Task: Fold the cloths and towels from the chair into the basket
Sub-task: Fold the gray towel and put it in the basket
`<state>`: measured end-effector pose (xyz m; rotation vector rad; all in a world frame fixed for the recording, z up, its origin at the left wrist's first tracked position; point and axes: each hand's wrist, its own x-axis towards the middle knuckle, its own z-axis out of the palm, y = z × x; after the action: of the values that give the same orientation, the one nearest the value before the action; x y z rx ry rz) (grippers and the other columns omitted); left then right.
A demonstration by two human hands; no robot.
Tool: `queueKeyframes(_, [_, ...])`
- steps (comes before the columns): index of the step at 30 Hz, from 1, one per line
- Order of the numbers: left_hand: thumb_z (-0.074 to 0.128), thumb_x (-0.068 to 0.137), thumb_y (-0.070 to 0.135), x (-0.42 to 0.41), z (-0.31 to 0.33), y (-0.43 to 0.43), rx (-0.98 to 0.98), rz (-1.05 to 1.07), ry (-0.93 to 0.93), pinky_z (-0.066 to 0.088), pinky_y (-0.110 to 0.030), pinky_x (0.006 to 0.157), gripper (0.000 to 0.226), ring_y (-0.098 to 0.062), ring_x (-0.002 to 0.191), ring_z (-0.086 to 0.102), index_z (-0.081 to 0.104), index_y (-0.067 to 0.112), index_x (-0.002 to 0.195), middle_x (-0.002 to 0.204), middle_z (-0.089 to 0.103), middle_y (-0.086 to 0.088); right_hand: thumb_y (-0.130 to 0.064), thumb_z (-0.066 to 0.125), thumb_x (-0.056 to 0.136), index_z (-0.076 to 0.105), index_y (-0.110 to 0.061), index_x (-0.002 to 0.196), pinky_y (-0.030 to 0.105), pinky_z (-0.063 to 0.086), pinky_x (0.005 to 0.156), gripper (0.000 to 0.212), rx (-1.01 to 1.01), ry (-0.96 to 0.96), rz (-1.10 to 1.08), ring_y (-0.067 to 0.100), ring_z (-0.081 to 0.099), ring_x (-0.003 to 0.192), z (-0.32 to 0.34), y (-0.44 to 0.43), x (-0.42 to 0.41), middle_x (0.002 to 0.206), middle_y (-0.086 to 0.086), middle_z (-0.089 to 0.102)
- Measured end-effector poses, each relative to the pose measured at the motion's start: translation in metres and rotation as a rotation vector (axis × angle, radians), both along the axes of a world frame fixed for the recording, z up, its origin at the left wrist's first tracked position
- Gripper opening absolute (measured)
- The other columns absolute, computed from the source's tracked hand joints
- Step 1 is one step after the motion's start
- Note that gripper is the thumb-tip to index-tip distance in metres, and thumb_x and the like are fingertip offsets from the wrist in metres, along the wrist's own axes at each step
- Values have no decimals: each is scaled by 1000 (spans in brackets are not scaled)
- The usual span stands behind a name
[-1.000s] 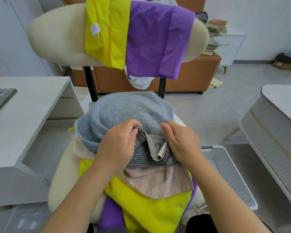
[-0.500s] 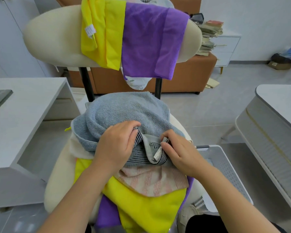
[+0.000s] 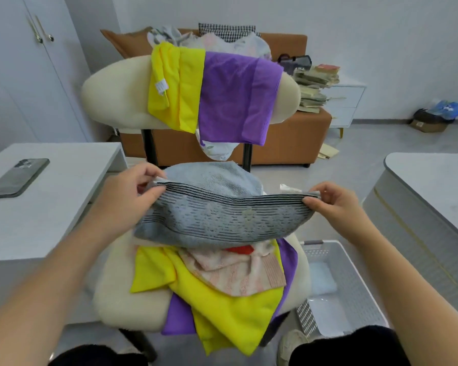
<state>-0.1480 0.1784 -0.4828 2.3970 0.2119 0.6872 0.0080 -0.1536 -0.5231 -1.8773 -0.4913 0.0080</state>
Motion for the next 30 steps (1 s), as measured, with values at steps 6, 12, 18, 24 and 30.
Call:
queueKeyframes(6, [68,79,4,-33,62,26,48,39,-32,37,-3,68,40,6,72,59,53,41,79,81,63,32,1,67,82,61,-19,75,19,43,62,22,70,-114,3,1,53,58,69,1,0,59,-13,63])
queueKeyframes(12, [68,80,-2,-48,141,26,-47,-15,-113,38,-2,55,29,6,57,57,54,22,73,61,64,15,8,64,81,59,-15,79,15,51,68,24,209,-217,18,1,61,65,159,7,-17,68,-11,66])
queueKeyframes(18, [60,86,-2,-55,219,20,-170,-79,-118,52,-22,70,22,-16,74,54,49,13,75,75,56,-5,-1,58,88,56,-15,82,23,56,73,15,388,-118,150,11,63,78,237,7,-33,75,-6,66])
queueKeyframes(24, [58,88,8,-55,250,13,-269,-210,-27,55,-20,72,8,-12,77,63,64,7,95,89,65,-11,-4,53,92,58,-9,87,22,56,67,8,453,-50,194,13,64,74,269,9,-42,82,3,65])
queueKeyframes(30, [62,87,7,-53,247,28,-274,-50,-172,52,-14,55,11,-12,63,59,62,11,78,75,59,-9,-6,56,90,57,-8,83,28,55,76,8,366,-13,145,16,62,78,276,1,-41,86,6,62])
